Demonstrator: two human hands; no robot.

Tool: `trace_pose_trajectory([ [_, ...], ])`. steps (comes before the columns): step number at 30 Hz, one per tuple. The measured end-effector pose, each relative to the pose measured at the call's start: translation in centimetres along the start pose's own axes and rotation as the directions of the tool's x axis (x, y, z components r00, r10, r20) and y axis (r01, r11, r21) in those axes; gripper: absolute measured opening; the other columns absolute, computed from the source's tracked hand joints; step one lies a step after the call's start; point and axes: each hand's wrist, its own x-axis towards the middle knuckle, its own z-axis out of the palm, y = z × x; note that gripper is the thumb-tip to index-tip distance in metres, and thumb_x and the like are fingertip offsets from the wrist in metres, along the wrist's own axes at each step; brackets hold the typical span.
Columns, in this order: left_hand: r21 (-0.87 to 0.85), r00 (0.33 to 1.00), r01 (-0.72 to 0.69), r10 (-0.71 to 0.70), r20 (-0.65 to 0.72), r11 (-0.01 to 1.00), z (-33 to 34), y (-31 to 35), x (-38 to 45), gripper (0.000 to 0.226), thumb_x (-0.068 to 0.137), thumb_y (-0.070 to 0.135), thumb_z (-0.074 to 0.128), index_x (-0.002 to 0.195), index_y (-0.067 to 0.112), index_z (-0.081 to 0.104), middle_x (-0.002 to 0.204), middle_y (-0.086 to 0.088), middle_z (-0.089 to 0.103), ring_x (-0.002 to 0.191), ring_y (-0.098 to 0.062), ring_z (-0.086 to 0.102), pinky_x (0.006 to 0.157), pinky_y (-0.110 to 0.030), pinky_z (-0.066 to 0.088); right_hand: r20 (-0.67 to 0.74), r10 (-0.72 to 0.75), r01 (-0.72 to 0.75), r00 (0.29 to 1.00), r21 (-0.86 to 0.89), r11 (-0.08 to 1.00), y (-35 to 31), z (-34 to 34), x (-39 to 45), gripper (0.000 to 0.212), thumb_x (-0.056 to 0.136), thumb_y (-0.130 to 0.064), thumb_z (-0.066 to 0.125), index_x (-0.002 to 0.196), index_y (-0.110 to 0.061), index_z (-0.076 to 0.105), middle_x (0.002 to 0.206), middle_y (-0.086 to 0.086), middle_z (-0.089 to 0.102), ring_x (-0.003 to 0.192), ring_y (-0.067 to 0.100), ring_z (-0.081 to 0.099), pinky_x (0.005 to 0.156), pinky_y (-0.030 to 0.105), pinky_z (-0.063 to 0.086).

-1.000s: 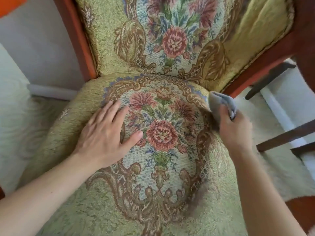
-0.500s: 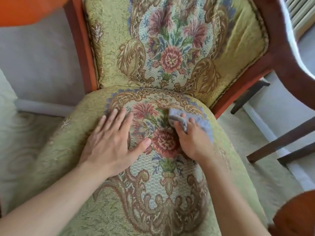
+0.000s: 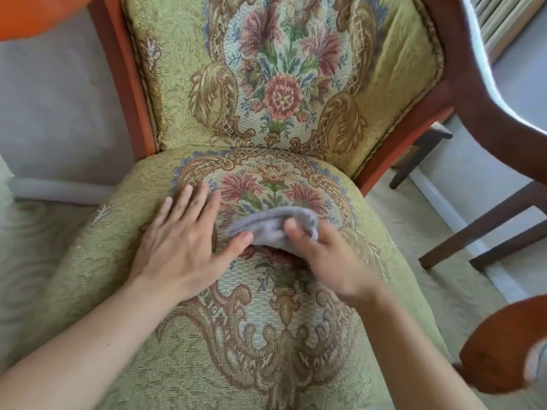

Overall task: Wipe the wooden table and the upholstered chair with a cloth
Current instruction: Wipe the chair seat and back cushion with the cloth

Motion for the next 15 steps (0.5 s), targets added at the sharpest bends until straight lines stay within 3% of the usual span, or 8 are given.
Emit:
trace_pose_trajectory([
  [2,-0.007,1.000,0.001,-0.001,-0.011,1.000,0.0,-0.1,0.0,0.101,0.081,0.088,-0.009,0.160,0.025,0.000,0.166,0.006,-0.010,0.153,-0.015,-0.011,0.126,-0.040,-0.003,-0.191,0.030,0.011,0.981,0.212,0.977,-0.7,-1.1,-0.7,0.029,0.103,-0.041,0.048,0.114,-0.029,0.071,0.117,-0.004,0.073,0.112,0.014,0.067,0.089,0.023,0.054],
  [5,-0.016,1.000,0.004,-0.004,-0.016,1.000,0.1,-0.2,-0.1,0.100,0.082,0.088,-0.008,0.159,0.026,0.000,0.166,0.006,-0.009,0.153,-0.015,-0.010,0.126,-0.040,-0.003,-0.450,0.134,0.084,0.883,0.432,0.898,-1.7,-3.2,-0.8,0.029,0.100,-0.041,0.051,0.116,-0.023,0.068,0.111,0.004,0.075,0.108,0.020,0.070,0.087,0.037,0.059],
  [6,-0.016,1.000,0.005,-0.005,-0.014,1.000,0.2,-0.2,-0.2,0.100,0.082,0.088,-0.008,0.159,0.025,-0.001,0.166,0.006,-0.010,0.153,-0.016,-0.010,0.126,-0.040,-0.003,-0.519,0.167,0.114,0.839,0.467,0.877,-2.0,-4.2,-0.8,0.026,0.101,-0.041,0.051,0.113,-0.023,0.067,0.105,0.004,0.077,0.102,0.021,0.072,0.080,0.040,0.061],
  [9,-0.018,1.000,0.004,-0.004,-0.013,1.000,0.3,-0.2,-0.2,0.099,0.082,0.088,-0.007,0.159,0.025,-0.003,0.166,0.006,-0.012,0.153,-0.016,-0.011,0.127,-0.041,-0.001,-0.750,0.218,0.154,0.624,0.391,0.907,-3.5,-6.5,-1.1,0.021,0.100,-0.045,0.051,0.101,-0.029,0.064,0.090,-0.001,0.077,0.082,0.014,0.075,0.059,0.034,0.060],
  [11,-0.026,1.000,0.002,-0.002,-0.013,1.000,0.4,-0.3,-0.1,0.100,0.082,0.088,-0.006,0.159,0.025,-0.002,0.166,0.006,-0.011,0.153,-0.016,-0.010,0.127,-0.041,0.000,-0.877,0.117,0.025,0.467,0.146,0.989,-3.3,-7.6,-1.3,0.026,0.098,-0.053,0.047,0.099,-0.034,0.065,0.095,-0.002,0.072,0.073,0.011,0.073,0.049,0.031,0.055],
  [12,-0.028,1.000,0.003,-0.003,-0.014,1.000,0.5,-0.3,-0.1,0.100,0.082,0.088,-0.005,0.159,0.025,-0.001,0.166,0.006,-0.010,0.154,-0.016,-0.009,0.127,-0.041,0.000,-0.885,0.004,-0.082,0.465,-0.039,0.996,-2.8,-8.0,-1.3,0.029,0.098,-0.056,0.042,0.104,-0.040,0.066,0.103,-0.002,0.070,0.077,0.013,0.070,0.052,0.032,0.054],
  [13,-0.025,1.000,0.003,-0.004,-0.018,1.000,0.6,-0.3,0.0,0.101,0.082,0.089,-0.005,0.159,0.025,0.000,0.166,0.006,-0.010,0.154,-0.016,-0.009,0.127,-0.041,0.000,-0.846,-0.088,-0.179,0.526,-0.211,0.961,-2.0,-8.2,-1.0,0.032,0.099,-0.057,0.036,0.112,-0.046,0.063,0.115,-0.003,0.069,0.085,0.016,0.067,0.062,0.037,0.056],
  [15,-0.017,1.000,0.006,-0.007,-0.020,1.000,0.7,-0.4,0.0,0.101,0.082,0.089,-0.005,0.160,0.025,0.000,0.166,0.006,-0.010,0.154,-0.016,-0.008,0.127,-0.041,0.000,-0.740,-0.023,-0.369,0.672,-0.362,0.856,0.2,-7.6,0.0,0.041,0.102,-0.058,0.026,0.127,-0.046,0.056,0.131,-0.004,0.063,0.100,0.022,0.063,0.087,0.049,0.054],
])
